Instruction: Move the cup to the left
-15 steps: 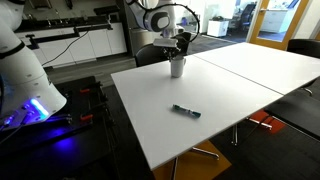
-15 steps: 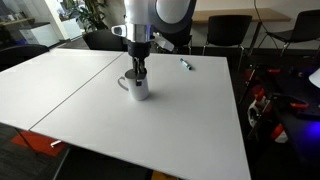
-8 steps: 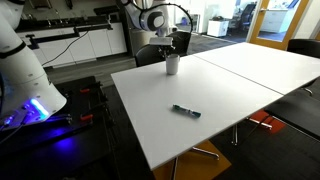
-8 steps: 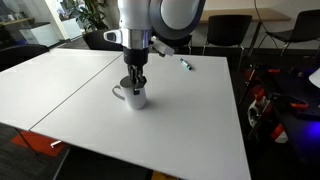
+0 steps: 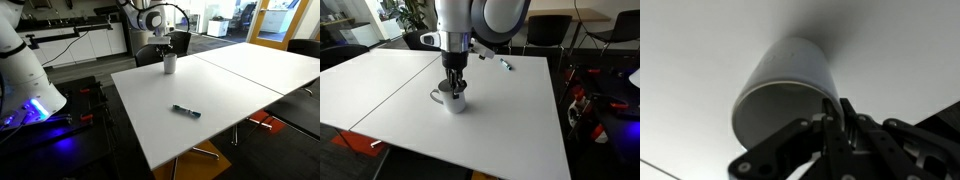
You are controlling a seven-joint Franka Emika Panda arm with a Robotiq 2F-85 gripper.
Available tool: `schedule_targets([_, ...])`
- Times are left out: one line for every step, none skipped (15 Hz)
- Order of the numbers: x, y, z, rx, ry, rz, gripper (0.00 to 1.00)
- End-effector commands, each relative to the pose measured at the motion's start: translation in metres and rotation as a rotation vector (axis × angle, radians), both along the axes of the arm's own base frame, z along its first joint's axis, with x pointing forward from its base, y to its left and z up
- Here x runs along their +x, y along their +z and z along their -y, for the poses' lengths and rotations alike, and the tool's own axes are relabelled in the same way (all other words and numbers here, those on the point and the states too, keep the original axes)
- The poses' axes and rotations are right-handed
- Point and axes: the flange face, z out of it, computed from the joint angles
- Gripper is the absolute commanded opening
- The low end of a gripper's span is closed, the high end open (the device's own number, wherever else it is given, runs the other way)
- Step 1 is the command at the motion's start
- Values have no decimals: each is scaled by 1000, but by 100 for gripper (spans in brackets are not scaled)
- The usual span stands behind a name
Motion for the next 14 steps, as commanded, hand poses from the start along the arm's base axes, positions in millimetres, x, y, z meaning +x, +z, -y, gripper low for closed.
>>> schedule_targets([-11,1,-1,-12,19,-8,43])
schedule_targets([-13,2,0,-12,16,-4,50])
schedule_targets([-14,4,0,-13,13,5,58])
schedule_targets([-16,7,0,-10,11,14,65])
schedule_targets([-19,11,1,-9,8,29,73])
schedule_targets([-20,15,1,-7,6,47,80])
schedule_targets([-23,20,1,-4,7,67,88])
schedule_targets([-25,24,1,1,9,80,95])
schedule_targets([-27,29,1,3,4,97,100])
schedule_targets([-30,35,2,6,4,103,100])
schedule_targets([-34,40,2,7,4,110,100])
schedule_targets([-37,46,4,4,-5,124,100])
schedule_targets([-42,53,5,2,-8,132,100])
schedule_targets([-46,59,7,3,-8,139,100])
